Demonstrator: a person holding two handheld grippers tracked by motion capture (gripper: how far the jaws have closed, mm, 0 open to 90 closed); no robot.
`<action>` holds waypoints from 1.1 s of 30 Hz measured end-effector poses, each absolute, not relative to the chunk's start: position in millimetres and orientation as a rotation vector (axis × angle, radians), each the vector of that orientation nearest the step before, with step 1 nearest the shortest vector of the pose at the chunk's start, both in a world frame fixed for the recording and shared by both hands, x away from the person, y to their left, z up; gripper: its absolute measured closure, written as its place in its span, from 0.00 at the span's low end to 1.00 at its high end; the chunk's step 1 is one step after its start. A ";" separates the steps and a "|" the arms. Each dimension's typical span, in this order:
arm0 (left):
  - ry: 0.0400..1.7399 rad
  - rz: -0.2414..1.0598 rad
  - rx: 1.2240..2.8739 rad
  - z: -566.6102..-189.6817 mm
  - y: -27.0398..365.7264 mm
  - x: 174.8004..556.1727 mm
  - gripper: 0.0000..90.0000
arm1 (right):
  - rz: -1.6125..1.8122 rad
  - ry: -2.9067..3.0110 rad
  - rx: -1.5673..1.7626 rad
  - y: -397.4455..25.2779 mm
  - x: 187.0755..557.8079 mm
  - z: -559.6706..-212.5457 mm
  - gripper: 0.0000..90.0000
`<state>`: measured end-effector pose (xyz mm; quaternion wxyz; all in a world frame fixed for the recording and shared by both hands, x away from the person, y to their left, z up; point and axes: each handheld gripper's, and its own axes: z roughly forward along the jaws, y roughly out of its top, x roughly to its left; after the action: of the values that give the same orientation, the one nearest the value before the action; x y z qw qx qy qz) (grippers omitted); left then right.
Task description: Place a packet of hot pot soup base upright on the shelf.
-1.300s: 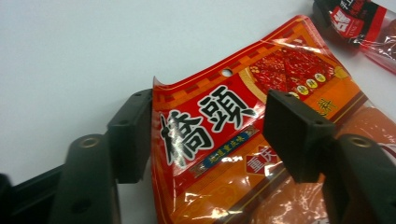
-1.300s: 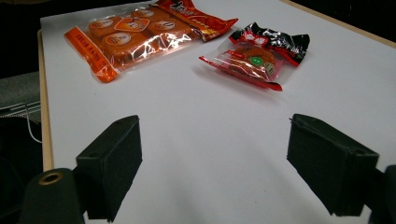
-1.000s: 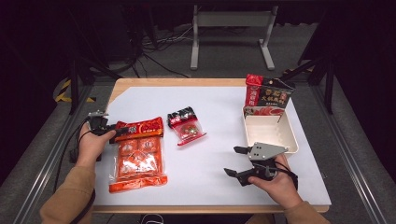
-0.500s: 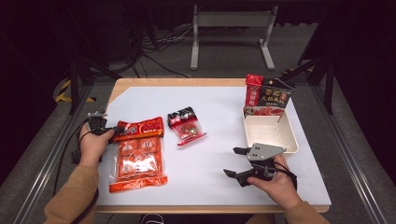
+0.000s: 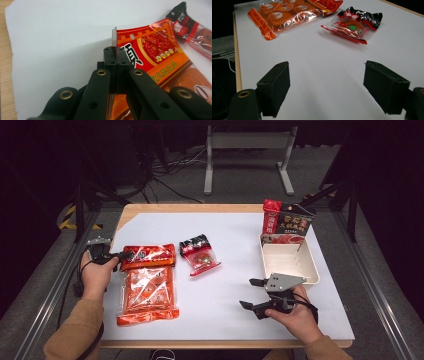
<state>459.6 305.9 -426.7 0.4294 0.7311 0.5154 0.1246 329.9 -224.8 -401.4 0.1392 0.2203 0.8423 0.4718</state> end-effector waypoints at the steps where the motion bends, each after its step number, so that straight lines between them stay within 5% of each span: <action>1: 1.279 0.313 1.818 -423.8 305.3 458.2 1.00 | 1.365 2.434 0.638 -224.7 330.1 -401.1 0.26; 17: 1.097 0.390 1.790 -365.6 291.4 435.5 1.00 | 1.395 2.477 0.649 -224.3 330.7 -397.0 0.46; 33: 0.850 0.439 1.786 -306.0 259.7 399.8 1.00 | 1.427 2.473 0.642 -222.7 332.9 -388.0 0.48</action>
<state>399.8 259.7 -306.0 0.5293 0.7478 0.3561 0.1838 332.9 -222.7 -388.0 0.1074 0.2181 0.8402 0.4848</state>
